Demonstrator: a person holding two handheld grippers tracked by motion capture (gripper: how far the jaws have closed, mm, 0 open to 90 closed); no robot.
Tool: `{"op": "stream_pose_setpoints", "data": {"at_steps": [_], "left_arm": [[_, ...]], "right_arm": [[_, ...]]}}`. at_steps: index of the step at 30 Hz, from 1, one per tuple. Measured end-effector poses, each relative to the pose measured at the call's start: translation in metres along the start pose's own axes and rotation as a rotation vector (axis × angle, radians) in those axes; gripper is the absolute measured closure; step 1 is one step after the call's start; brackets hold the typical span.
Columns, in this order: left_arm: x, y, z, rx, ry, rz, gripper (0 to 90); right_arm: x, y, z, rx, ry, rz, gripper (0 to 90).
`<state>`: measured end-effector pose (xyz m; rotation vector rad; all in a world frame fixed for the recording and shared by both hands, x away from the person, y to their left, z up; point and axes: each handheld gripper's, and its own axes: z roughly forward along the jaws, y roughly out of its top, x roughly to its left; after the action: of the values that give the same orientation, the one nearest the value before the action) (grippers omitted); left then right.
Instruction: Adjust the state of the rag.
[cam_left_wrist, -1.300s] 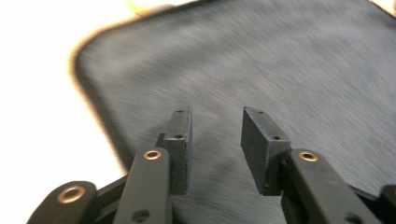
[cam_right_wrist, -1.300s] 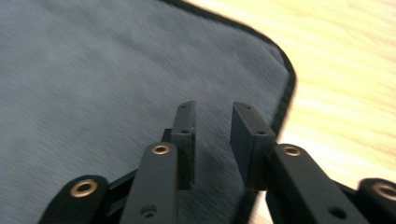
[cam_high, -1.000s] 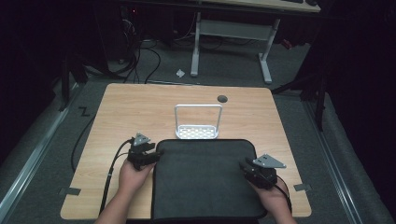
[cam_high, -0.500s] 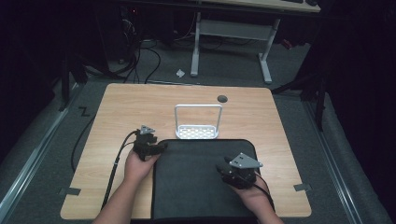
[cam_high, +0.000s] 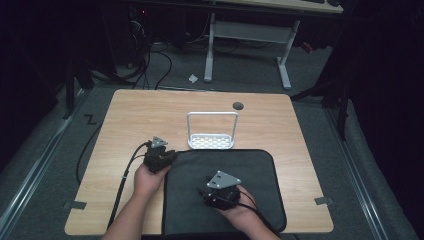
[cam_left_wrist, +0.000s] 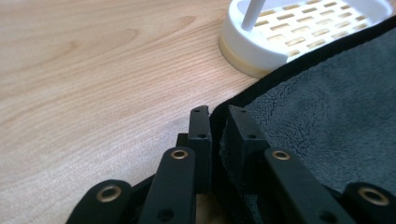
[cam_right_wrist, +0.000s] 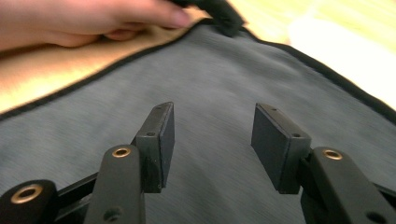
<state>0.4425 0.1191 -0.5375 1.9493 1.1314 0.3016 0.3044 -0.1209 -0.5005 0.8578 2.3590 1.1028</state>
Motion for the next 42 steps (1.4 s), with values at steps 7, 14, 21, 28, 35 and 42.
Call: {"op": "stream_pose_setpoints", "data": {"at_steps": [7,14,21,28,35,42], "left_arm": [[0.006,-0.002,-0.004,-0.026,-0.037,-0.049,80.1],[0.007,-0.002,-0.003,-0.022,-0.044,-0.065,79.7],[0.008,-0.002,-0.003,-0.021,-0.044,-0.073,79.1],[0.007,-0.002,-0.003,-0.019,-0.046,-0.069,78.7],[0.008,-0.002,-0.003,-0.016,-0.049,-0.078,78.9],[0.011,-0.002,-0.003,-0.025,-0.069,-0.109,79.9]], "right_arm": [[0.033,0.010,0.024,0.020,0.076,-0.038,47.3],[0.061,0.014,0.045,0.051,0.174,-0.024,39.2],[0.083,0.014,0.056,0.069,0.229,-0.026,37.0],[0.094,0.013,0.059,0.086,0.213,-0.073,44.2],[0.091,0.011,0.054,0.088,0.159,-0.116,70.7],[0.085,0.014,0.040,0.024,0.132,-0.132,81.8]]}}
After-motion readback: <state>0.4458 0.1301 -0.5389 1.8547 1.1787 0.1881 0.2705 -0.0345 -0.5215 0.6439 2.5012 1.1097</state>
